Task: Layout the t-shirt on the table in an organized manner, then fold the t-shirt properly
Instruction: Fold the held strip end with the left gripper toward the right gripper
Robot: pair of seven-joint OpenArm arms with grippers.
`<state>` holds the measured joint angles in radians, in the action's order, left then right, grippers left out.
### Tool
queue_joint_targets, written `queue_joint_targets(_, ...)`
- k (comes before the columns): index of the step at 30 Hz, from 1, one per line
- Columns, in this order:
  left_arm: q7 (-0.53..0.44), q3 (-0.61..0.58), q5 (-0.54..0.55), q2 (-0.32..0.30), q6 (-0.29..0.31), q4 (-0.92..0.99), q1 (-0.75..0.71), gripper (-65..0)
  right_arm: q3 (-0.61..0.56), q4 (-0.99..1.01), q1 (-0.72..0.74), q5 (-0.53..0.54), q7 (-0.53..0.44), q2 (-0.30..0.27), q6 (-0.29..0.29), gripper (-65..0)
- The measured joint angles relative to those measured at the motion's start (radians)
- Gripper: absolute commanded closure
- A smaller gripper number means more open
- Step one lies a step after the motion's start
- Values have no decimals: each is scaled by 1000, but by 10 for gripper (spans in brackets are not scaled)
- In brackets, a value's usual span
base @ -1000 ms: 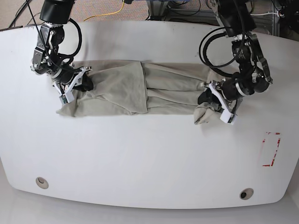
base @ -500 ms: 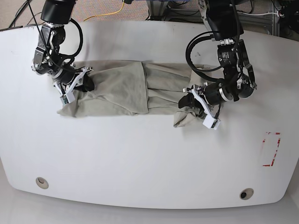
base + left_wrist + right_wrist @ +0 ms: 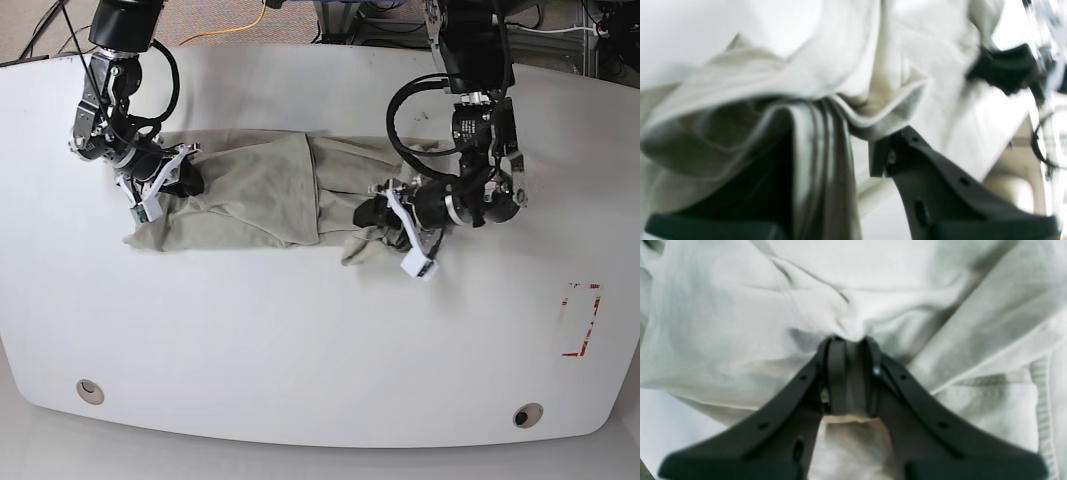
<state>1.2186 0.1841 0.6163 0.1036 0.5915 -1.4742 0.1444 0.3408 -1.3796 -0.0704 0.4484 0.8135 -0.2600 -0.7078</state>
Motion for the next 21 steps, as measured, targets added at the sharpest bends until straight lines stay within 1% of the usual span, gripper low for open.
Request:
queue_joint_targets(5, -2, -106, 13, 5, -1, -1, 0, -158, 0, 0, 2, 0, 0, 0, 0, -95)
queue_joint_targets(7, 12, -144, 13, 5, 0, -1, 0, -158, 0, 0, 5, 0, 2, 0, 0, -95)
queue_joint_targets(9, 38, -169, 13, 4, 0, -1, 3, -158, 0, 0, 8, 0, 5, 2, 0, -95)
queue_joint_targets(13, 79, -174, 9, 4, 0, -13, 10, -160, -2, 1, 11, 0, 9, 3, 0, -95)
queue_joint_targets(16, 91, -172, 3, 3, -9, -55, 20, -199, -2, 2, 13, -1, 9, 3, 0, -95)
queue_joint_targets(18, 86, -172, 7, 2, -13, -84, 32, -243, -2, 2, 14, -3, 9, 5, 0, -95)
queue_joint_targets(21, 73, -171, 14, 2, -50, -111, 41, -279, -2, 2, 14, -4, 9, 6, 0, -95)
